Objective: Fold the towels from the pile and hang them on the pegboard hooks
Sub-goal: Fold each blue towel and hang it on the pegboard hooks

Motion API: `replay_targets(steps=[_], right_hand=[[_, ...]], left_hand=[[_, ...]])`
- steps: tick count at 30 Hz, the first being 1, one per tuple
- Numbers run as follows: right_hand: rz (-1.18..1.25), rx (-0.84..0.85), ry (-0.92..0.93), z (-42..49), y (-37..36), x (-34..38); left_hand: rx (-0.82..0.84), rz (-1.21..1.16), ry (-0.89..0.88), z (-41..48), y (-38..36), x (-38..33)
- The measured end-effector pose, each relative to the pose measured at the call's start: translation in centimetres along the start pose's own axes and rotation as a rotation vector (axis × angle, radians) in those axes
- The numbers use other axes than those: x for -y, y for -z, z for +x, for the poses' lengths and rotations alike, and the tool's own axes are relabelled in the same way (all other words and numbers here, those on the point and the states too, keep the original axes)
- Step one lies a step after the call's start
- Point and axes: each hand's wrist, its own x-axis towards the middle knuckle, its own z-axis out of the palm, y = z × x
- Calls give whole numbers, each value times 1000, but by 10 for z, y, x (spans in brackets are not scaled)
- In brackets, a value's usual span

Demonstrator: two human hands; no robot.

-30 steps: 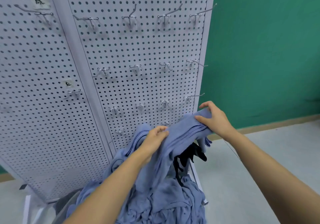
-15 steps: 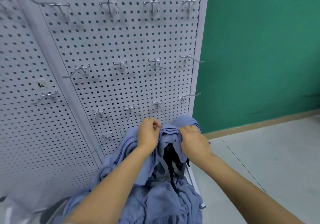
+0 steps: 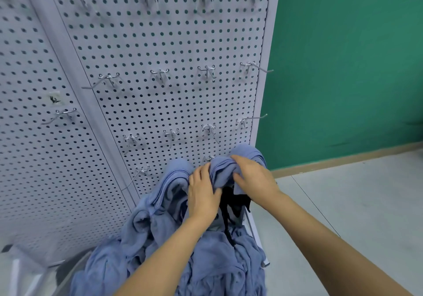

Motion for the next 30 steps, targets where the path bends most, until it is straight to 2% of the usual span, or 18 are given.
replay_targets(steps=[5, 7, 11, 13, 15, 17, 21, 25, 27, 30], right_hand=[[232, -161, -115, 0, 15, -4], [191, -149, -188, 2, 18, -5], [-141, 62, -238, 4, 14, -1], [-205, 29, -172, 4, 6, 4], [-185, -84, -64, 6, -3, 4], [-104, -89, -21, 12, -14, 1], [154, -7, -98, 18, -29, -5], [445, -185, -163, 16, -32, -4], [448, -102, -197, 15, -39, -5], [278, 87, -211, 8, -52, -7]], left_hand=[[-184, -368, 18, 12, 22, -30], [-158, -286, 6, 30, 28, -38], [73, -61, -14, 50, 27, -33], [134, 2, -15, 45, 23, -30], [116, -13, -46, 37, 21, -26], [66, -54, -33, 28, 18, -21], [82, -55, 55, 18, 9, -13], [28, -248, 105, 28, 7, -24], [28, -229, 87, 28, 3, -22], [78, -148, 37, 15, -7, -14]])
